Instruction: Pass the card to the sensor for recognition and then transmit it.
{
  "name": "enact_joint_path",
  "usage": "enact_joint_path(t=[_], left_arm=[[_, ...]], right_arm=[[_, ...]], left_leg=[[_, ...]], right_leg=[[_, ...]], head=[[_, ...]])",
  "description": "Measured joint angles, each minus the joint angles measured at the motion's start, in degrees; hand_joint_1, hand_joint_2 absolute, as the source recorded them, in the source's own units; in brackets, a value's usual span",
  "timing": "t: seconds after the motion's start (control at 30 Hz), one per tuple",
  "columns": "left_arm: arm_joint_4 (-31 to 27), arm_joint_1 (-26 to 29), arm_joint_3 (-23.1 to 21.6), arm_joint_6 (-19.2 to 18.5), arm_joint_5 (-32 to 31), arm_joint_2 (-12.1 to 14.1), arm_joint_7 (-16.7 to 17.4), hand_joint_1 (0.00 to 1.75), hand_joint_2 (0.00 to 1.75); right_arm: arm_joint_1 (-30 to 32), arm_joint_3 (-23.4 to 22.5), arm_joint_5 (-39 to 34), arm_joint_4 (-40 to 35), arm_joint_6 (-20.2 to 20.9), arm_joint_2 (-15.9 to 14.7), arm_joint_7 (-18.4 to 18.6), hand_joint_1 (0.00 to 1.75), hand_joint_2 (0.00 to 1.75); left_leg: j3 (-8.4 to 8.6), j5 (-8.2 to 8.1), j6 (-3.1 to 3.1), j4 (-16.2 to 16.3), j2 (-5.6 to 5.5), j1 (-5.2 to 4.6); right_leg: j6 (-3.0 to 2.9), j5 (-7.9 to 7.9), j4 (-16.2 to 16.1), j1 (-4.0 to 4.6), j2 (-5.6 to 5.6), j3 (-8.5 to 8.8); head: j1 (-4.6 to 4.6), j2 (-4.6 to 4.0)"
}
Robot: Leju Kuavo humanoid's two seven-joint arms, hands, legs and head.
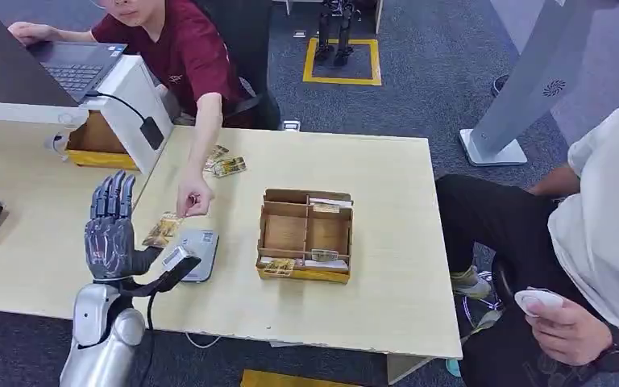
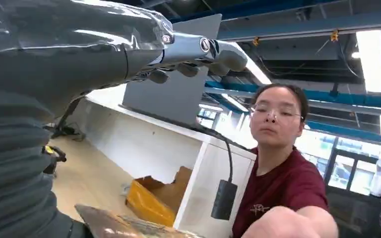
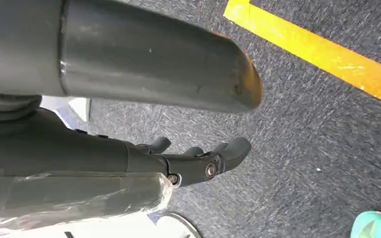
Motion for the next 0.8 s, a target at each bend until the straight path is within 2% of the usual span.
enact_joint_path(t=[0.2,0.53,0.8], left_arm=[[1.8,-0.8,1.7,0.0,2.0,-0.5,-3.0,1.75,1.75],[2.4,-0.8,2.8,0.0,5.7,-0.8,-4.8,1.75,1.75],[3.1,-0.8,2.8,0.0,7.2,-0.8,-4.9,1.75,1.75]], right_arm=[[0.0,0.0,-0.1,0.0,-0.2,0.3,-0.7,0.00,0.00],[0.0,0.0,0.0,0.0,-0.2,0.3,-1.2,0.00,0.00],[-0.2,0.0,0.5,0.0,-0.2,0.3,-1.4,0.00,0.00]], left_leg=[[-0.03,0.00,0.00,0.0,0.00,0.00],[-0.03,0.00,0.00,0.0,0.00,-0.01],[-0.03,0.00,0.00,0.0,0.00,-0.01]], right_leg=[[0.00,0.00,0.0,0.00,0.00,-0.02],[0.00,0.00,0.0,-0.01,0.00,-0.03],[0.00,0.00,0.0,-0.01,0.00,-0.03]], head=[[0.00,0.00],[0.02,0.00],[0.00,0.00]])
